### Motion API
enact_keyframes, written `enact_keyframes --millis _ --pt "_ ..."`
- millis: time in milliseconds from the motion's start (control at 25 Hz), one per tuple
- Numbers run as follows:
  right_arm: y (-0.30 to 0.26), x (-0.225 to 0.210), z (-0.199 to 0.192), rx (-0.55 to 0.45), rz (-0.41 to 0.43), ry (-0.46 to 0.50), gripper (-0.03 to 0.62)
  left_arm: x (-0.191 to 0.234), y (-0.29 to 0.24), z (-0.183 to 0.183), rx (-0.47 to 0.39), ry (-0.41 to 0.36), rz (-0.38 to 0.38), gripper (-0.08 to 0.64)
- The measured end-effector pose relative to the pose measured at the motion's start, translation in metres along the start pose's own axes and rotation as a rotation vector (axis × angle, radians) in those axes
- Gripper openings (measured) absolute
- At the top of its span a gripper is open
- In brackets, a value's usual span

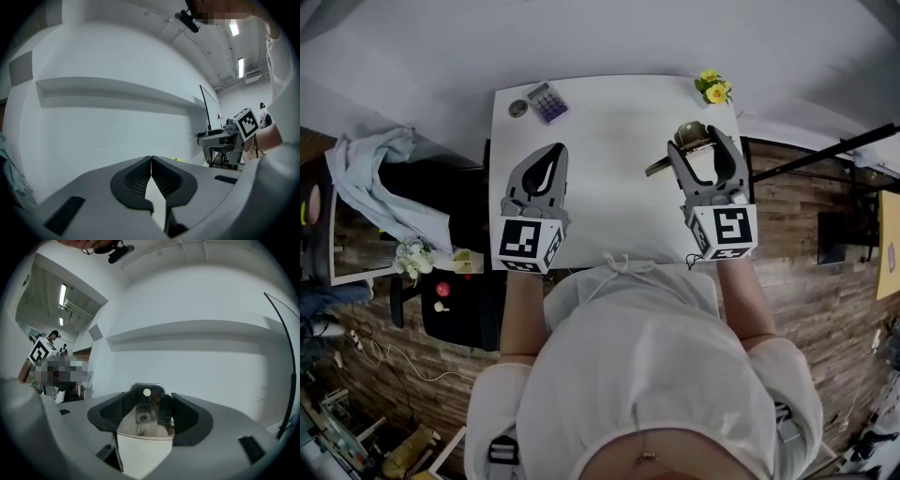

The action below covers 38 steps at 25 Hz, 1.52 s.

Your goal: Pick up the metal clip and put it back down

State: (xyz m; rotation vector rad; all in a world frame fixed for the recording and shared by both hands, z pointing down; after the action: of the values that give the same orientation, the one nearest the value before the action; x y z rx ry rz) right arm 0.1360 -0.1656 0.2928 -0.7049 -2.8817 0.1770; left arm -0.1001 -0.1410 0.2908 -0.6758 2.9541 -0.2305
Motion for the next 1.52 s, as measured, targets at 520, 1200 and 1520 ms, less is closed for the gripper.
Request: enact_keyframes --millis 520,1200,1520 --pt "-0.040 0.004 -0.043 0.165 0.017 -0.046 0.302 0.003 -0.015 -0.019 0.030 0.041 -0.036 0.020" --pt "-0.128 0.038 -0.193 0.628 0.063 -0.216 0.304 0.033 -0.054 -0.068 0.172 0.092 -0.093 0.020" --pt "-0.149 0.055 -0.251 0.774 0.078 -0.207 0.304 0.040 -0.077 -0.094 0.223 0.112 -0.118 0.020"
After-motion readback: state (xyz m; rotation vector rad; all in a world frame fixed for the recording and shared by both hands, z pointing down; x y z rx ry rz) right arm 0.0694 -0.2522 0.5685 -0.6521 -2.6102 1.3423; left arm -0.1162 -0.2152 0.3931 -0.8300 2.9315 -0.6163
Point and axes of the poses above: the fingertips, and each gripper's own axes: y backward along the fingers, x to its left, z out of its top, the point moved 3 cm from there along y, backward along the fingers, and after that the axes turned 5 degrees about x, right-handed, at the moved point
